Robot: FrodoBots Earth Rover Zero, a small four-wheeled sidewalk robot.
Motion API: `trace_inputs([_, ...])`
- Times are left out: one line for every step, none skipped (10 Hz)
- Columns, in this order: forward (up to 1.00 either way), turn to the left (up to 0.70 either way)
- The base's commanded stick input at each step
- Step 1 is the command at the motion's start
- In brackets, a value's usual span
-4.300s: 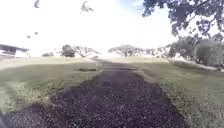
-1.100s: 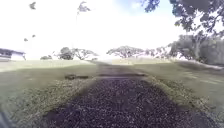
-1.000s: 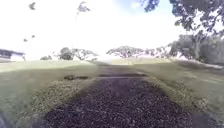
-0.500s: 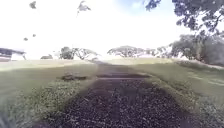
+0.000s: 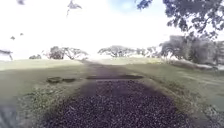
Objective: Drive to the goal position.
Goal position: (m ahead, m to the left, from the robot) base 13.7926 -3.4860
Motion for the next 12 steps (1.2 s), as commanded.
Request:
trace_inputs([0.5,0.0])
trace_inputs([0.5,0.0])
trace_inputs([0.5,0.0])
trace_inputs([0.5,0.0])
trace_inputs([0.5,0.0])
trace_inputs([0.5,0.0])
trace_inputs([0.5,0.0])
trace_inputs([0.5,0.0])
trace_inputs([0.5,0.0])
trace_inputs([0.5,0.0])
trace_inputs([0.5,0.0])
trace_inputs([0.5,0.0])
